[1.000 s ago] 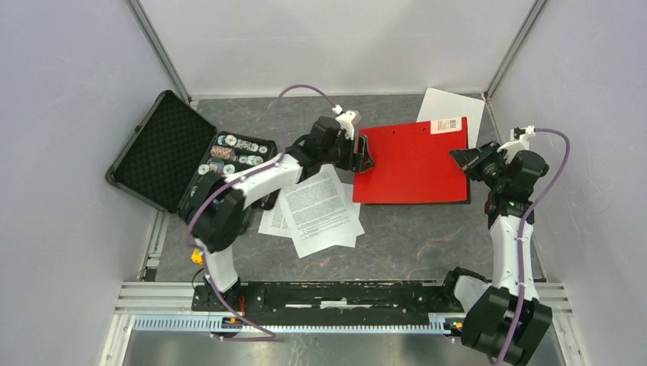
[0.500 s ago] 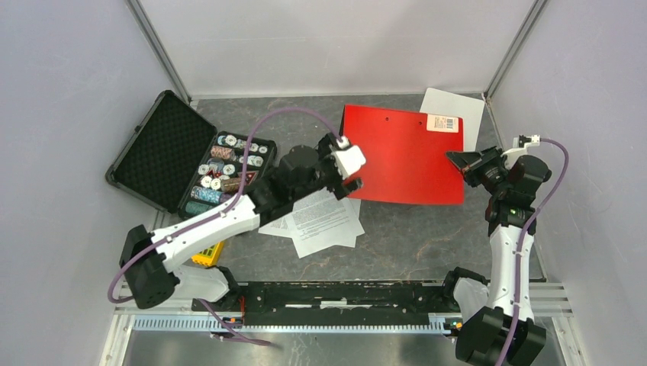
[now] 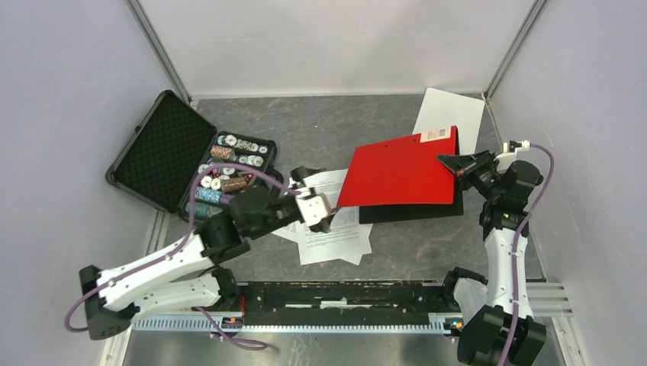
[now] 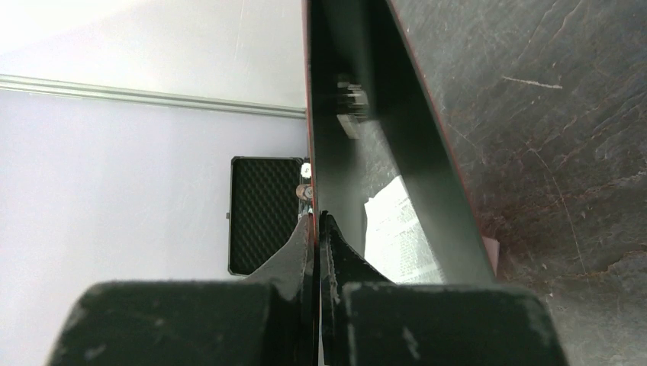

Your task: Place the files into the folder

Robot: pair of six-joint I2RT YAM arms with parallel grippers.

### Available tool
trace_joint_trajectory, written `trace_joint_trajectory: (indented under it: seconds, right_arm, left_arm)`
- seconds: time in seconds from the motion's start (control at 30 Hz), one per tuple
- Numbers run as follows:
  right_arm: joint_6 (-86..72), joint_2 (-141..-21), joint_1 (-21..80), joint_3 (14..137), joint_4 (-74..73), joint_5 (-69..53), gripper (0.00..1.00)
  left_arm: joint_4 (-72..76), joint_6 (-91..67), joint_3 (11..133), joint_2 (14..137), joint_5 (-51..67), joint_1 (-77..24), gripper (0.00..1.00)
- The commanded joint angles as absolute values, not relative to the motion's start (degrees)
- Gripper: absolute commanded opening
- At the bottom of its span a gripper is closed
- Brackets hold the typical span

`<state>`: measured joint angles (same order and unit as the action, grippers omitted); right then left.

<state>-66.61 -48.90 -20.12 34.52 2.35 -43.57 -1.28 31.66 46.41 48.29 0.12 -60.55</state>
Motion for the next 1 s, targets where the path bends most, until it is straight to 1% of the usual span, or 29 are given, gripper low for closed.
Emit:
trace_joint_trajectory:
  seconds: [0.0,0.1,0.23,0.4,0.47,0.6,0.73,0.87,0.97]
  right_arm:
    - [-67.8,-46.1,-20.0,37.1,5.6,-43.6,0.00]
    - [-68.2,-45.1,-20.0,37.3,2.1,-42.3,0.00]
    - [-70.0,-43.6,-20.0,38.2,0.2,-42.4,0.00]
    - [-71.5,-43.0,-20.0,38.7,-1.7,-43.2,0.00]
    - [-72.4,-42.9,-20.0,38.1,-0.7,-43.3,0.00]
    - [-72.8,-42.5,-20.0,37.3,1.1,-43.3,0.00]
    - [-72.9,-42.6,-20.0,37.2,1.2,-43.3,0.00]
    - [-73.2,-42.9,-20.0,37.0,2.0,-43.9,0.00]
    - [-73.7,-43.3,-20.0,37.0,2.3,-44.5,0.00]
  left_arm:
    - [-3.6,27.1,46.2,44.1,6.5,-60.5,1.00]
    - [-3.2,30.2,45.7,44.4,11.1,-60.6,1.00]
    - [1.8,36.9,45.6,49.8,10.3,-63.8,1.00]
    - [6.8,50.9,47.3,61.0,-5.5,-73.4,0.99]
    - [10.6,54.9,47.0,64.4,-8.7,-75.2,0.99]
    - [20.1,58.2,45.9,69.8,-11.8,-75.8,1.00]
    - [29.7,62.8,46.1,76.3,-18.1,-75.8,1.00]
    - [39.3,68.2,46.9,82.9,-23.4,-75.9,0.96]
    - [44.2,69.9,47.4,86.3,-24.3,-76.0,0.95]
